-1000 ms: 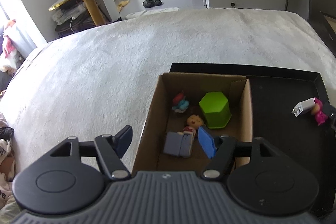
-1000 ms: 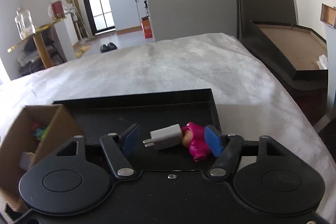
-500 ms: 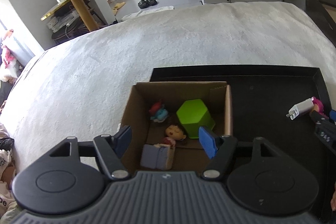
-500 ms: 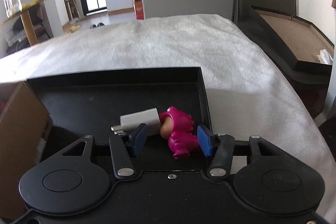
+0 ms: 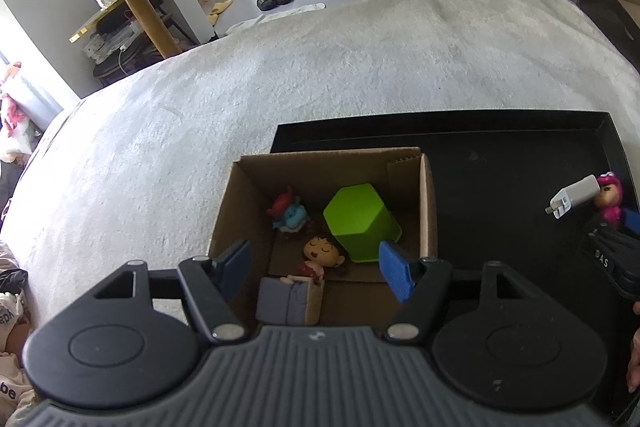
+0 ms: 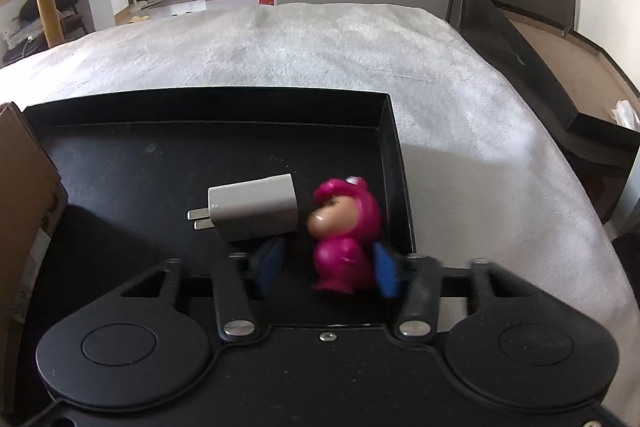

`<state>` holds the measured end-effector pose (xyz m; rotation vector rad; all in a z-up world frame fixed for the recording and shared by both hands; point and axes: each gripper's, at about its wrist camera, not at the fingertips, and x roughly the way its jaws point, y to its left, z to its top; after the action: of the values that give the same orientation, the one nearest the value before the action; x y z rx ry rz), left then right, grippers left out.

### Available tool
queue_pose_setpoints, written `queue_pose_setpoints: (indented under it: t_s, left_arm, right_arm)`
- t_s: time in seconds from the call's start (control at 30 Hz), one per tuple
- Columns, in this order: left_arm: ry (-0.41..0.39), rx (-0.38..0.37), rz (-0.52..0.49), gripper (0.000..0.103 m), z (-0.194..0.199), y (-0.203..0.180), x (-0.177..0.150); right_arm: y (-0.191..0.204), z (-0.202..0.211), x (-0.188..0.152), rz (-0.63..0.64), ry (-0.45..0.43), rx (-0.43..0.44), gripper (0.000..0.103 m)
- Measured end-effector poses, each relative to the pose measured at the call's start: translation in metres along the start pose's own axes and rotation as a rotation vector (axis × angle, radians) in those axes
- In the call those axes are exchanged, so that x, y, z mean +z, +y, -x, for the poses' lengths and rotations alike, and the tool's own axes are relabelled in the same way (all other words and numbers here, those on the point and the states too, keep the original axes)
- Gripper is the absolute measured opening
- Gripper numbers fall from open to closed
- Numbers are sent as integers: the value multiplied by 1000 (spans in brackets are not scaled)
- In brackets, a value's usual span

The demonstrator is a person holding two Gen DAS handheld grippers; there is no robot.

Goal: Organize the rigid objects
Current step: 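Move the right tool to the pink figure and close on it, then lift the pink figure with the right tool toward the box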

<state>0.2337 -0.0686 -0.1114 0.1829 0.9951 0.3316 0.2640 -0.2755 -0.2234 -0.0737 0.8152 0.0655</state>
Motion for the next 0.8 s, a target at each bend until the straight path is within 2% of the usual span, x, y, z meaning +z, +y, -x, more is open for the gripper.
queue_pose_setpoints:
  t_s: [0.03, 0.2, 0.8]
  left_arm:
    - [-3, 1, 2, 69, 1, 2, 0]
    - [-7, 0, 22, 69, 8, 13, -6]
    - [-11, -29, 101, 69, 24, 62, -16]
  right_arm:
    - [1, 0, 0, 3, 5, 0, 31]
    - [3, 9, -4, 10, 3, 17, 30]
    - [-1, 51, 6, -88, -3, 103, 30]
